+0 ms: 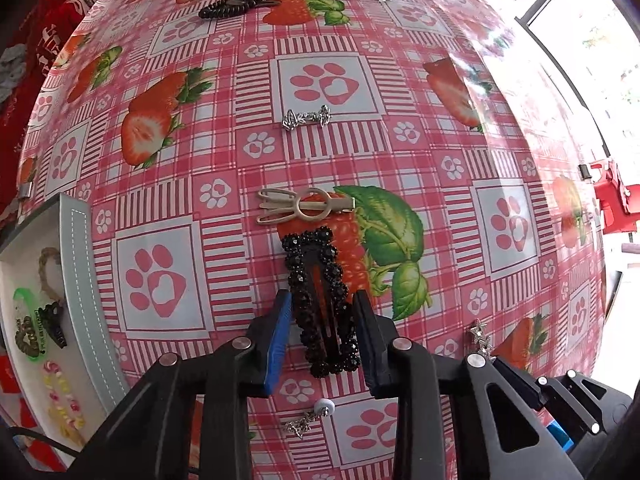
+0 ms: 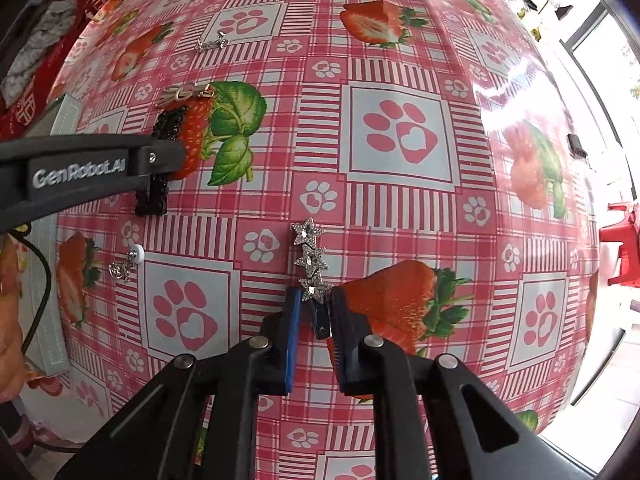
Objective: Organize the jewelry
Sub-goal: 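Grasp the black beaded hair clip with the left tool while the right tool grasps the silver star hair clip, then carry the black beaded clip over the white box while the right tool carries the star clip there, then release the black beaded clip into the box with the left tool while the right tool releases the star clip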
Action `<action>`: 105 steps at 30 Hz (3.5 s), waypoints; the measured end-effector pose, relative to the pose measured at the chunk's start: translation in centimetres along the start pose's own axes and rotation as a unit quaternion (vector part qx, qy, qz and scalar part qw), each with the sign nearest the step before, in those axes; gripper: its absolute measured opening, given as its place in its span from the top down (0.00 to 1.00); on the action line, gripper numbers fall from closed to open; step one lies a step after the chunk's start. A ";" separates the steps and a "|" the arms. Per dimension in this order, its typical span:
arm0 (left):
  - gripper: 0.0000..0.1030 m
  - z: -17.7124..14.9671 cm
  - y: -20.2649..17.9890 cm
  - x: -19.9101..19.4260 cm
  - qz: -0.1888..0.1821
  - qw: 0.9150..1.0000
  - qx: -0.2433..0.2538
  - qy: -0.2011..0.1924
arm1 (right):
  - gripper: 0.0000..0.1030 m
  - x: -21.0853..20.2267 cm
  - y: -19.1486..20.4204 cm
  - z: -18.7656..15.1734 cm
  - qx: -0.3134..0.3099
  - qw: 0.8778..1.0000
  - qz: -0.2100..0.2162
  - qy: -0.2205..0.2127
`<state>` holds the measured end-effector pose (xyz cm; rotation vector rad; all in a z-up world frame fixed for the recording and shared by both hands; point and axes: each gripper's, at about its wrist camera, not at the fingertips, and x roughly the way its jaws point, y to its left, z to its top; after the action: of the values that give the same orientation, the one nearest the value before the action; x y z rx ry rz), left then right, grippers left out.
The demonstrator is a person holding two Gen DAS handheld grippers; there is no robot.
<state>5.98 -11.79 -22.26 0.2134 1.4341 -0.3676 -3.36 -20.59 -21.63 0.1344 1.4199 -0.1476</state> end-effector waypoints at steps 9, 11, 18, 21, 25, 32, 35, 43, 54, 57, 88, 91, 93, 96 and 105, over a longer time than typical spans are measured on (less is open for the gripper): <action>0.63 -0.4 1.1 -3.0 -0.013 0.999 -0.003 -0.031 | 0.86 -0.9 -2.2 0.9 0.028 0.998 0.055 0.001; 0.63 -0.5 1.6 -4.1 -0.015 0.999 -0.006 -0.040 | 0.89 -1.5 -2.5 1.4 0.035 0.997 0.066 0.000; 0.63 -1.9 4.0 -6.4 -0.018 0.998 -0.021 -0.059 | 0.92 -2.7 -2.9 2.8 0.049 0.995 0.089 -0.003; 0.63 -2.9 5.1 -7.1 -0.017 0.997 -0.031 -0.064 | 0.92 -2.6 -2.6 2.8 0.054 0.994 0.091 -0.001; 0.63 -3.5 6.5 -7.5 -0.011 0.997 -0.038 -0.066 | 0.91 -1.9 -2.6 2.7 0.047 0.996 0.079 0.012; 0.63 -4.5 7.4 -7.6 -0.009 0.997 -0.043 -0.066 | 0.58 -0.1 -2.3 2.5 0.042 0.997 0.061 0.024; 0.63 -4.7 7.3 -7.8 -0.010 0.997 -0.040 -0.067 | 0.72 0.2 -1.4 2.3 0.024 0.999 0.030 0.022; 0.63 -5.2 7.1 -8.4 -0.014 0.996 -0.036 -0.074 | 0.88 -1.0 -1.2 2.0 0.035 0.999 0.038 0.012; 0.63 -7.8 10.4 -10.2 0.004 0.993 -0.074 -0.088 | 0.88 -5.1 1.9 4.8 0.007 0.995 0.095 -0.017; 0.63 -9.1 12.0 -10.6 0.012 0.991 -0.096 -0.088 | 0.88 -5.9 4.0 5.6 -0.018 0.993 0.111 -0.024; 0.63 -19.7 23.4 -5.5 0.064 0.966 -0.251 -0.019 | 0.88 -0.6 27.9 6.0 -0.264 0.948 0.171 0.054; 0.63 -19.6 24.0 -5.2 0.070 0.965 -0.252 -0.020 | 0.88 0.2 28.3 6.2 -0.262 0.948 0.169 0.063; 0.63 -19.5 24.1 -5.1 0.072 0.965 -0.252 -0.021 | 0.88 0.6 28.6 6.4 -0.263 0.948 0.166 0.064; 0.63 -19.1 24.0 -4.9 0.080 0.965 -0.248 -0.018 | 0.87 1.2 29.2 6.7 -0.266 0.949 0.159 0.065; 0.63 -18.7 23.8 -4.6 0.090 0.967 -0.240 -0.003 | 0.86 1.6 29.7 6.8 -0.272 0.948 0.153 0.069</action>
<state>-2.92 17.51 -22.00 -0.0514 1.4410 0.1327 8.95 7.38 -22.05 -0.0952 1.5111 0.5176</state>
